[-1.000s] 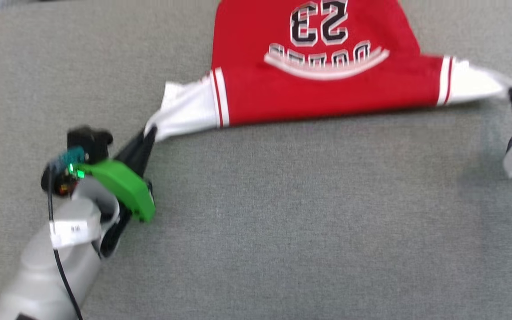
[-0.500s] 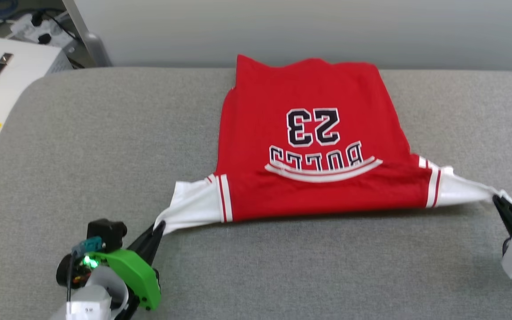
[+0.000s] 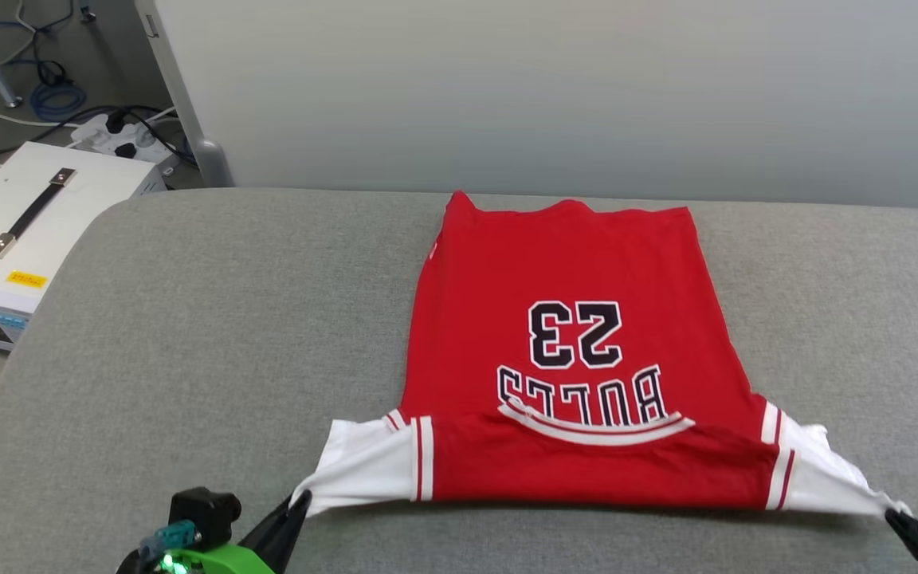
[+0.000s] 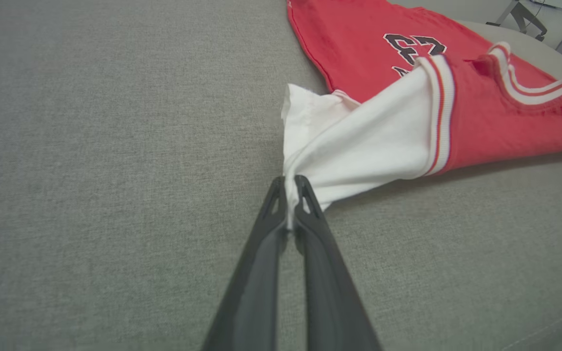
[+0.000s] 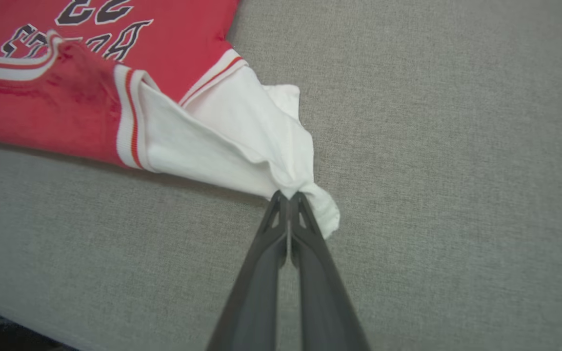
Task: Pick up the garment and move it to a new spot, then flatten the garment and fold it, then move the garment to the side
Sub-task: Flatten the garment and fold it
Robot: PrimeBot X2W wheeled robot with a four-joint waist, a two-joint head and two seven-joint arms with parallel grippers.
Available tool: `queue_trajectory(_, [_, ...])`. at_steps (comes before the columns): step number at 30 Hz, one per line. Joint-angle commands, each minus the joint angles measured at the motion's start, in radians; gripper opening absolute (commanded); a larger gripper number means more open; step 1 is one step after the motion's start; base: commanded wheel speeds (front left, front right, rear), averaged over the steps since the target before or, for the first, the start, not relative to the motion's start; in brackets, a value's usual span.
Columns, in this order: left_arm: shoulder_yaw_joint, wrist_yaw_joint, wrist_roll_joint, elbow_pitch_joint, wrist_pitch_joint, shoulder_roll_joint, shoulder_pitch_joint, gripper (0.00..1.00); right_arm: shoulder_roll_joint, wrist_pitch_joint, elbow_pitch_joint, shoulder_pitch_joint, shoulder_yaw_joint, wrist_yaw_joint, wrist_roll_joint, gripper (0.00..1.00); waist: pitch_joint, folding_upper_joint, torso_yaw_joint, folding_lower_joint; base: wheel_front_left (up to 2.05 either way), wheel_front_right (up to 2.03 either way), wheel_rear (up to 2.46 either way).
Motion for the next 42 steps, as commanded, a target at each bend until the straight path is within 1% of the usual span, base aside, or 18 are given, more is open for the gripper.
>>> queue_trajectory(1, [-0.001,0.012,-0.005,-0.017,-0.002,0.013,0.023,0.0,-0.011,0.01,-0.011,0.025,-0.008,-0.008,0.012,0.0,0.0,-0.0001,0.006,0.0001,0.0,0.0,0.0])
queue_trajectory(2, [-0.002,0.019,-0.004,-0.035,0.0,0.017,0.03,0.0,-0.014,0.019,-0.017,0.04,-0.017,-0.008,0.021,0.0,0.003,-0.0001,0.008,0.0001,0.0,0.0,0.0])
queue_trajectory(3, [-0.003,0.023,-0.002,-0.049,0.002,0.021,0.034,0.0,-0.014,0.03,-0.017,0.05,-0.027,-0.008,0.028,0.04,0.006,-0.0001,0.01,0.0001,0.0,0.0,0.0])
queue_trajectory(4, [-0.005,0.026,0.001,-0.065,0.002,0.025,0.035,0.0,-0.016,0.043,-0.021,0.058,-0.036,-0.008,0.031,0.95,0.01,-0.0001,0.013,0.0001,0.0,0.0,0.0])
queue_trajectory(5, [-0.006,0.029,0.005,-0.078,0.003,0.028,0.034,0.0,-0.017,0.049,-0.027,0.062,-0.043,-0.008,0.03,1.0,0.013,-0.0001,0.015,0.0001,0.0,0.0,0.0])
queue_trajectory(11, [-0.025,0.047,0.047,-0.174,0.026,0.043,-0.001,0.0,-0.029,0.123,-0.103,0.028,-0.101,-0.008,0.042,1.0,0.054,-0.0001,0.04,0.0001,0.0,0.0,0.0])
queue_trajectory(14, [-0.037,0.053,0.077,-0.227,0.038,0.053,-0.027,0.0,-0.014,0.17,-0.142,-0.02,-0.155,-0.008,0.069,1.0,0.083,-0.0001,0.058,0.0001,0.0,0.0,0.0])
queue_trajectory(17, [-0.046,0.062,0.102,-0.297,0.058,0.059,-0.055,0.0,-0.011,0.233,-0.173,-0.086,-0.202,-0.008,0.062,1.0,0.13,-0.0001,0.085,0.0001,0.0,0.0,0.0])
queue_trajectory(22, [-0.054,0.079,0.141,-0.431,0.096,0.071,-0.107,0.0,0.015,0.377,-0.192,-0.253,-0.261,-0.008,0.039,1.0,0.239,-0.0001,0.14,0.0001,0.0,0.0,0.0])
queue_trajectory(25, [-0.06,0.086,0.164,-0.499,0.112,0.074,-0.133,0.0,0.023,0.473,-0.173,-0.372,-0.28,-0.008,0.001,1.0,0.31,-0.0001,0.179,0.0001,0.0,0.0,0.0])
queue_trajectory(29, [-0.071,0.091,0.196,-0.564,0.125,0.068,-0.167,0.0,0.042,0.588,-0.117,-0.526,-0.303,-0.008,-0.066,1.0,0.39,-0.0001,0.233,0.0001,0.0,0.0,0.0])
queue_trajectory(33, [-0.083,0.089,0.2,-0.615,0.135,0.036,-0.198,0.0,0.044,0.689,-0.046,-0.655,-0.337,-0.008,-0.133,1.0,0.457,-0.0001,0.292,0.0001,0.0,0.0,0.0])
queue_trajectory(35, [-0.094,0.085,0.217,-0.633,0.141,0.029,-0.216,0.0,0.04,0.732,-0.017,-0.715,-0.345,-0.008,-0.17,1.0,0.487,-0.0001,0.314,0.0001,0.0,0.0,0.0])
queue_trajectory(42, [-0.129,0.08,0.263,-0.669,0.143,0.002,-0.25,0.0,0.044,0.823,0.055,-0.885,-0.358,-0.008,-0.276,1.0,0.577,-0.0001,0.371,0.0001,0.0,0.0,0.0])
